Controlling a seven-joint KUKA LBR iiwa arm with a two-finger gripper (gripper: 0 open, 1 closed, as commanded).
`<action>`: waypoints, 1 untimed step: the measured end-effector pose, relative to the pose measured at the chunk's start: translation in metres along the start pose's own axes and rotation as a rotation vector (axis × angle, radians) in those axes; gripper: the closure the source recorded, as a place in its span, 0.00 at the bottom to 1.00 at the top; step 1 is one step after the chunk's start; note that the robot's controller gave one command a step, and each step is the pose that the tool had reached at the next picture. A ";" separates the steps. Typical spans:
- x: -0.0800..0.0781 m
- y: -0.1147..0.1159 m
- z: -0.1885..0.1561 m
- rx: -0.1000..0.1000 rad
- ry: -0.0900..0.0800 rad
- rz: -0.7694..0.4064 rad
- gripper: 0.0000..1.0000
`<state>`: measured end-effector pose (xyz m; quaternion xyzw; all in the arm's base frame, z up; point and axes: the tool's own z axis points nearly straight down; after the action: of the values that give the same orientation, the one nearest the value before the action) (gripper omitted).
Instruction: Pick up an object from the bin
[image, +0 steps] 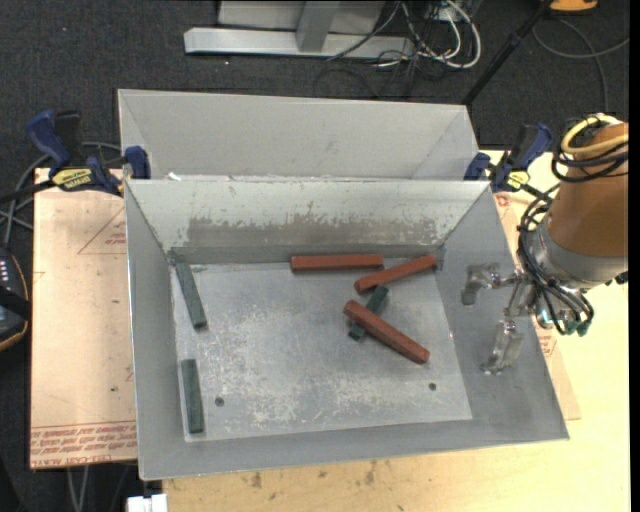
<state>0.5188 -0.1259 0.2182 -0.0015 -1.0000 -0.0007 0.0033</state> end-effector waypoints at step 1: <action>0.000 0.055 0.127 -0.002 -0.001 0.334 0.00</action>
Offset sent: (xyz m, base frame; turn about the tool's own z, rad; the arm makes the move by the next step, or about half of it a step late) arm 0.0004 0.0526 -0.1240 0.3360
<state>0.5182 -0.0710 0.0911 -0.1679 -0.9858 -0.0011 0.0027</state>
